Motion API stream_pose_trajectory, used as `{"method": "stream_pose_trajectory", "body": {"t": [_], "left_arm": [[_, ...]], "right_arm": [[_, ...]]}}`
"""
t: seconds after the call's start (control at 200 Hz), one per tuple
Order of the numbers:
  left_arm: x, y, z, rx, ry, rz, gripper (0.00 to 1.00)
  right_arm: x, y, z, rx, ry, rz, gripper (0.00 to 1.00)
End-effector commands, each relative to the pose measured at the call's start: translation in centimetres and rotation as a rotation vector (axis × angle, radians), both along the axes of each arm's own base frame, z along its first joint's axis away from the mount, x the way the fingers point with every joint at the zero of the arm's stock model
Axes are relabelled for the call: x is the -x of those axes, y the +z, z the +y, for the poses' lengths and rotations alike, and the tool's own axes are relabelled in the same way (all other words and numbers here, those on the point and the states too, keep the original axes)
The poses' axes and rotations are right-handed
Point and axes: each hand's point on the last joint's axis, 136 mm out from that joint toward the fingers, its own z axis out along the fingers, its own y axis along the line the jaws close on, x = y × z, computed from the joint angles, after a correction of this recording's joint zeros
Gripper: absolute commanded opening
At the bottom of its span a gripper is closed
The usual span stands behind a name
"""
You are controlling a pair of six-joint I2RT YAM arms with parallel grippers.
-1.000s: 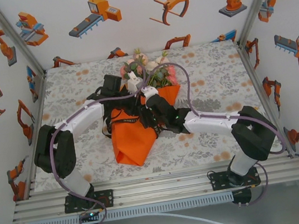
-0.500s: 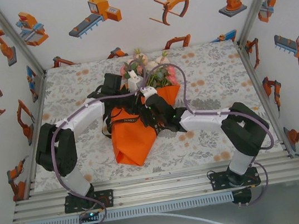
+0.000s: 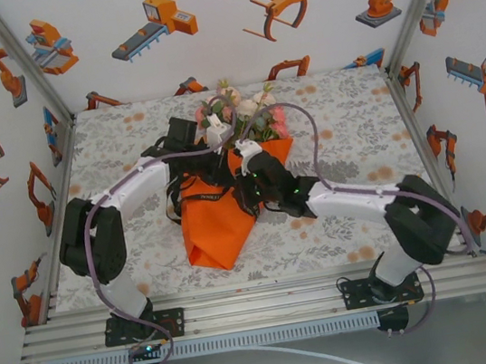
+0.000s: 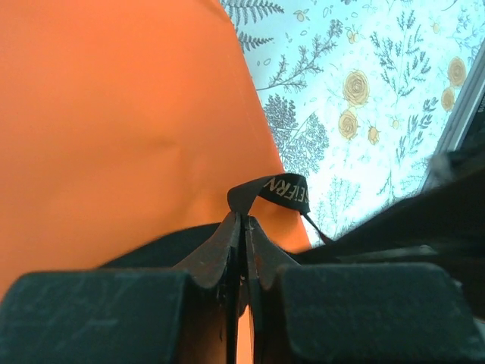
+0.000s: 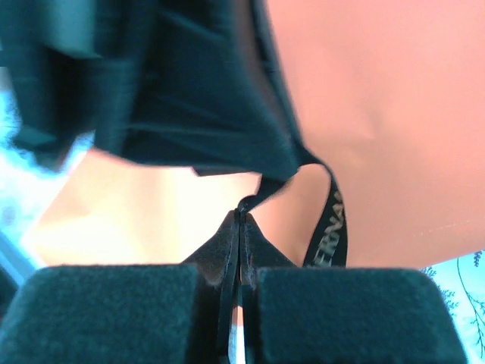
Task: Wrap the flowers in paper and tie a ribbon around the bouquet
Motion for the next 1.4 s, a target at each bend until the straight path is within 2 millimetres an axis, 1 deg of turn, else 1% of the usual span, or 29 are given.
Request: {"method": "stream_pose_trajectory", "body": {"t": [0.0,0.085,0.1,0.12,0.185,0.25,0.315,0.375,0.441,0.516,0.581,0.631,0.701,0.771,0.826,0.871,0.931,1.001,1.036,1.111,1.156,1.196,1.241,1.332,1.397], "left_arm": [[-0.6,0.3,0.2,-0.014,0.029,0.016,0.17],[-1.1,1.0,0.2,-0.002,0.056,0.004,0.25],[-1.2,1.2,0.2,0.0,0.066,0.001,0.27],[-1.5,1.5,0.3,0.002,0.08,-0.007,0.31],[-2.0,2.4,0.7,0.002,0.127,-0.023,0.38],[-3.0,3.5,1.8,-0.009,0.22,-0.05,0.45],[-4.4,4.6,3.6,-0.021,0.354,-0.065,0.54],[-6.0,5.0,6.5,-0.043,0.525,-0.049,0.6],[-7.5,4.5,10.7,-0.069,0.739,0.01,0.62],[-8.2,2.7,15.9,-0.111,0.961,0.107,0.61],[-8.3,0.6,20.2,-0.163,1.128,0.184,0.6],[-8.3,-0.8,21.8,-0.175,1.168,0.237,0.6],[-8.1,-2.7,23.2,-0.218,1.192,0.294,0.6],[-7.6,-4.5,24.1,-0.262,1.207,0.358,0.6],[-7.2,-5.7,24.3,-0.282,1.212,0.41,0.61],[-7.1,-6.4,24.0,-0.271,1.197,0.444,0.61],[-7.1,-6.9,22.8,-0.239,1.149,0.473,0.61],[-6.6,-7.9,22.2,-0.252,1.124,0.518,0.61],[-6.0,-8.5,22.3,-0.286,1.13,0.549,0.61],[-4.6,-10.1,24.0,-0.407,1.192,0.596,0.6],[-4.0,-10.6,24.6,-0.444,1.22,0.6,0.6],[-3.8,-10.9,24.8,-0.45,1.235,0.602,0.6],[-3.8,-11.2,24.4,-0.423,1.229,0.61,0.59],[-4.1,-11.6,22.3,-0.358,1.163,0.652,0.58],[-4.0,-12.1,21.4,-0.352,1.139,0.689,0.54]], "right_arm": [[2.6,2.7,-1.3,-0.097,0.016,0.037,0.0],[3.7,3.1,-3.9,-0.105,-0.047,0.044,0.0],[3.7,2.9,-4.5,-0.098,-0.068,0.046,0.0],[3.8,3.1,-5.4,-0.099,-0.097,0.038,0.0],[3.7,3.2,-8.1,-0.079,-0.2,0.014,0.0],[3.6,3.5,-10.4,-0.057,-0.283,-0.017,0.0],[3.6,3.8,-12.2,-0.05,-0.346,-0.035,0.0],[3.6,3.7,-13.0,-0.045,-0.374,-0.04,0.0],[3.5,3.7,-13.7,-0.039,-0.403,-0.044,0.0],[3.3,3.7,-14.1,-0.034,-0.428,-0.044,0.0],[3.2,3.7,-14.3,-0.028,-0.435,-0.041,0.0],[3.0,3.6,-14.6,-0.02,-0.448,-0.032,0.0],[2.8,3.5,-15.6,-0.007,-0.507,-0.007,0.0],[2.6,3.1,-17.0,-0.005,-0.584,0.03,0.0],[2.4,3.0,-17.2,-0.009,-0.584,0.046,0.0],[2.3,3.0,-17.3,-0.014,-0.583,0.053,0.0],[2.1,3.0,-17.3,-0.023,-0.581,0.058,0.0],[1.9,3.1,-17.2,-0.03,-0.575,0.062,0.0],[1.8,3.1,-17.2,-0.032,-0.574,0.065,0.0],[1.6,3.0,-17.0,-0.031,-0.566,0.07,0.0],[1.5,2.9,-16.8,-0.028,-0.563,0.074,0.0],[1.5,2.8,-16.7,-0.029,-0.56,0.079,0.0],[1.4,2.8,-16.5,-0.031,-0.557,0.082,0.0],[1.2,2.6,-16.1,-0.029,-0.55,0.089,0.0],[1.0,2.7,-15.8,-0.029,-0.546,0.093,0.0]]}}
